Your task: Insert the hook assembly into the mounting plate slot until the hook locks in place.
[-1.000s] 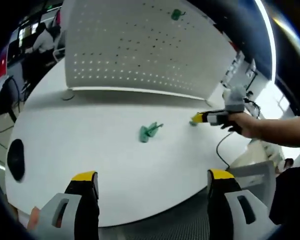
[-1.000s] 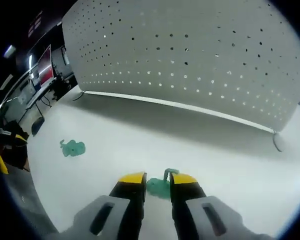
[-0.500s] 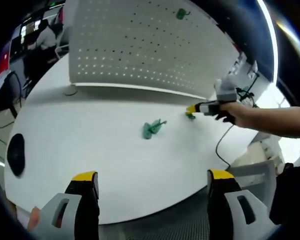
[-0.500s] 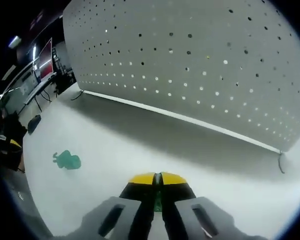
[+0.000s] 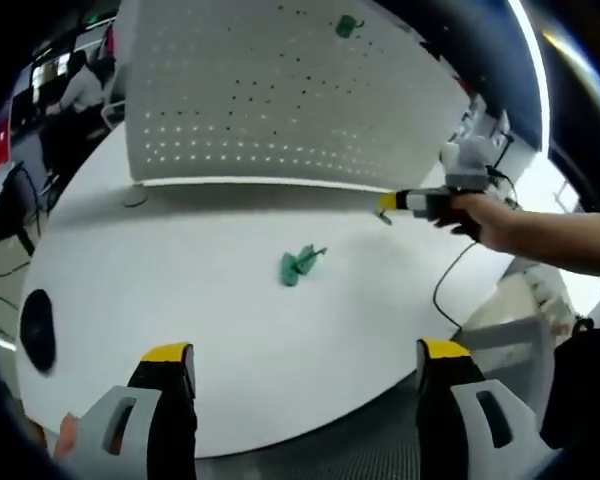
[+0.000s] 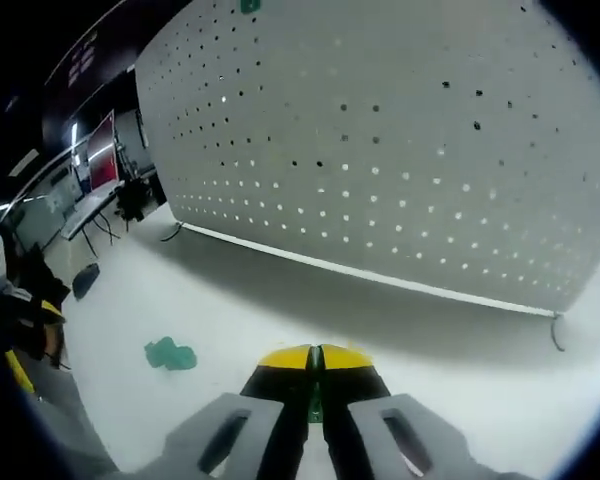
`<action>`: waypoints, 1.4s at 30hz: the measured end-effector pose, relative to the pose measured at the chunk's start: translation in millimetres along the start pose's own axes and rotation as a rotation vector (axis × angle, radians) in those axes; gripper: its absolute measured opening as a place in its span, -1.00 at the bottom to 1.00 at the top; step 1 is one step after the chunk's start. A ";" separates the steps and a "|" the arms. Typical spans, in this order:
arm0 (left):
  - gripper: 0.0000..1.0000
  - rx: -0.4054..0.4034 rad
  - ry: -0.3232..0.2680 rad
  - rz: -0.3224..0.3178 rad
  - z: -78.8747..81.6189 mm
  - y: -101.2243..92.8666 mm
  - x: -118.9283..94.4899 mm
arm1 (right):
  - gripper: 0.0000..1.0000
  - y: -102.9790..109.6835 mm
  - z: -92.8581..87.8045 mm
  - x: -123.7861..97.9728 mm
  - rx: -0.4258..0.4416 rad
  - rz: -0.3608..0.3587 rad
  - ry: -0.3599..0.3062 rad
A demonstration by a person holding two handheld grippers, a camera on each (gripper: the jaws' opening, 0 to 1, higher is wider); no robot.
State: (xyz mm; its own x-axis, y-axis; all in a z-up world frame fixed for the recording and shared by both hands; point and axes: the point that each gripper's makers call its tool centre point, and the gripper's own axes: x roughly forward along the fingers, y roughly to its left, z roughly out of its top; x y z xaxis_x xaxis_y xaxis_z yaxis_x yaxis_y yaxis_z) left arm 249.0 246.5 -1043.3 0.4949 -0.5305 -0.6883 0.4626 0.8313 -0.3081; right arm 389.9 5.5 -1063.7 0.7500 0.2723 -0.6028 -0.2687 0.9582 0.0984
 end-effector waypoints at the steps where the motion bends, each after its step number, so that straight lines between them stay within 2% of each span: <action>1: 0.85 0.001 -0.007 -0.001 3.5 -0.4 -0.4 | -1.00 1.7 3.6 -2.1 0.010 0.004 -0.016; 4: 0.85 0.014 -0.023 -0.005 15.4 -4.5 -0.5 | -1.00 13.6 10.6 -10.4 0.067 0.045 -0.036; 8: 0.83 0.033 -0.011 -0.018 22.9 -13.4 1.2 | -1.00 24.3 13.1 -19.9 0.075 0.068 -0.055; 12: 0.88 0.047 -0.034 -0.024 36.9 -21.0 2.6 | -1.00 41.7 20.8 -32.8 0.110 0.118 -0.102; 14: 0.92 0.045 -0.053 -0.038 44.2 -26.8 3.9 | -1.00 58.9 27.5 -40.7 0.144 0.192 -0.140; 15: 0.90 0.044 -0.061 -0.045 47.0 -30.8 3.7 | -1.00 69.8 29.2 -45.7 0.197 0.245 -0.146; 18: 0.84 0.044 -0.069 -0.060 51.8 -38.9 5.6 | -1.00 82.7 29.1 -54.4 0.234 0.293 -0.148; 21: 0.84 0.037 -0.070 -0.068 55.8 -47.9 8.4 | -1.00 99.8 34.0 -69.8 0.257 0.339 -0.181; 23: 0.82 0.007 -0.076 -0.086 58.6 -54.5 10.0 | -1.00 108.2 38.0 -78.9 0.277 0.357 -0.210; 26: 0.77 -0.032 -0.065 -0.117 59.4 -64.8 13.8 | -1.00 127.3 41.6 -91.3 0.276 0.421 -0.234; 32: 0.67 -0.038 -0.066 -0.152 66.1 -81.1 18.5 | -1.00 148.4 48.0 -109.9 0.318 0.468 -0.289; 36: 0.58 -0.066 -0.081 -0.170 69.3 -83.1 18.8 | -1.00 164.3 50.0 -114.8 0.363 0.504 -0.314; 38: 0.51 -0.075 -0.084 -0.176 69.9 -83.8 18.5 | -1.00 169.6 49.3 -115.5 0.354 0.499 -0.324; 40: 0.45 -0.115 -0.121 -0.204 74.6 -88.1 16.1 | -1.00 173.1 51.3 -117.7 0.354 0.498 -0.343; 42: 0.36 -0.125 -0.117 -0.213 70.6 -87.0 13.3 | -1.00 175.0 52.7 -119.5 0.363 0.499 -0.352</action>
State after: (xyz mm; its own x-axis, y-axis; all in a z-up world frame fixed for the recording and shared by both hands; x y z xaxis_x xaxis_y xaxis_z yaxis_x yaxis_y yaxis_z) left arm 267.3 155.4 -979.2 0.4811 -0.7051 -0.5210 0.4749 0.7091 -0.5212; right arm 285.1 145.3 -932.7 0.7572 0.6398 -0.1312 -0.4586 0.6640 0.5906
